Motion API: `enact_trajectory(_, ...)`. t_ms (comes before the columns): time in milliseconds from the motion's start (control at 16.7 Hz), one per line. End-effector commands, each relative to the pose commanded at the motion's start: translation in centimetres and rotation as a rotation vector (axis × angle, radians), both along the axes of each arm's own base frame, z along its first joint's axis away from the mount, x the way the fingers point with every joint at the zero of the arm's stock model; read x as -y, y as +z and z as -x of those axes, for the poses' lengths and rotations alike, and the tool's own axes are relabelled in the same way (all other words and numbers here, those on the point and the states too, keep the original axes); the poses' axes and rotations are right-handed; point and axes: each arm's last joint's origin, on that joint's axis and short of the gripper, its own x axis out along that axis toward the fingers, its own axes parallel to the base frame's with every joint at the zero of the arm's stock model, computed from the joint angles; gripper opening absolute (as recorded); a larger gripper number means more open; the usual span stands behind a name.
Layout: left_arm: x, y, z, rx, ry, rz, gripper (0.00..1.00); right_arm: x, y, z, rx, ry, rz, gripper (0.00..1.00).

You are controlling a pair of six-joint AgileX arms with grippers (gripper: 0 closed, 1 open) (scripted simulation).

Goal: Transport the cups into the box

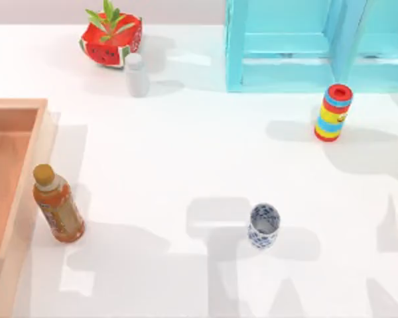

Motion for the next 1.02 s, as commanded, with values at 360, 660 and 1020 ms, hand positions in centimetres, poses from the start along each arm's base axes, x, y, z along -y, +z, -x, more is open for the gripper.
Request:
enact_trajectory(360, -0.1, -0.1, 0.2, -0.003, -0.005, -0.002, 0.0, 0.0, 0.0, 0.0, 0.0, 0.0, 0.0, 1.0)
enact_trajectory(660, -0.6, -2.6, 0.1, 0.003, -0.001, -0.002, 0.0, 0.0, 0.0, 0.0, 0.0, 0.0, 0.0, 1.0)
enact_trajectory(1020, -1.2, -6.3, 0.3, -0.002, 0.0, 0.0, 0.0, 0.0, 0.0, 0.0, 0.0, 0.0, 0.0, 1.0)
